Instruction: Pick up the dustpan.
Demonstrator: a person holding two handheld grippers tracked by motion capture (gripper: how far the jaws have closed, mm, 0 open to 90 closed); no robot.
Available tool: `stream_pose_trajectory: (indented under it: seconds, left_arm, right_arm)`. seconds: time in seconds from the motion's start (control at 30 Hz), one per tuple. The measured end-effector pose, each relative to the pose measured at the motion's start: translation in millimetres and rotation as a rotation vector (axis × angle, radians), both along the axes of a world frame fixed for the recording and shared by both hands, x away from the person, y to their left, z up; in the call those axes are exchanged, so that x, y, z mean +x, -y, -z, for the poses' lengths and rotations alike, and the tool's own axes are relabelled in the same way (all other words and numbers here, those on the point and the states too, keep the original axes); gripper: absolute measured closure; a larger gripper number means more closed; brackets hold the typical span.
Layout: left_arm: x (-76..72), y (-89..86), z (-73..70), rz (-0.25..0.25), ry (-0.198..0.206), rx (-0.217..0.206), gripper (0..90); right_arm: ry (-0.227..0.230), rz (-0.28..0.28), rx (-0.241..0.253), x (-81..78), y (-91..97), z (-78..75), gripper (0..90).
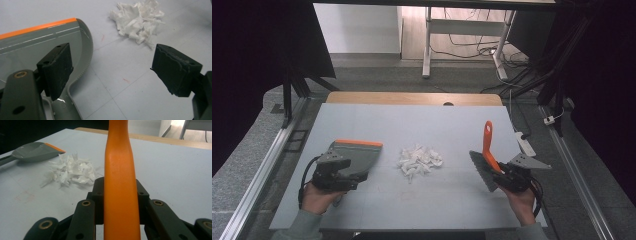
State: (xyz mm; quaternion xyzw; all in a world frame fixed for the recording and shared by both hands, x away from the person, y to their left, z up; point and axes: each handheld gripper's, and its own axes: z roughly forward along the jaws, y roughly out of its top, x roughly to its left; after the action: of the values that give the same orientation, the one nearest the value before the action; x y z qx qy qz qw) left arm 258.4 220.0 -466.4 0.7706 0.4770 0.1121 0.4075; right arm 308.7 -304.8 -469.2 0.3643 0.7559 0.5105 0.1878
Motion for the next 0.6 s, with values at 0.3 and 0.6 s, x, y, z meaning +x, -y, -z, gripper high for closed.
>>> stream_pose_trajectory:
  seconds: [0.3,0.6]
  left_arm:
    - [5.1,-1.3,-15.0,-0.041,-0.045,0.041,16.8]
    - [-1.3,-25.1,-15.0,-0.129,-0.061,0.069,16.7]
  right_arm:
    - [-0.004,0.002,0.008,0.5,1.7,0.0,70.2]
    - [-0.004,0.005,-0.006,0.2,-0.2,0.6,70.2]
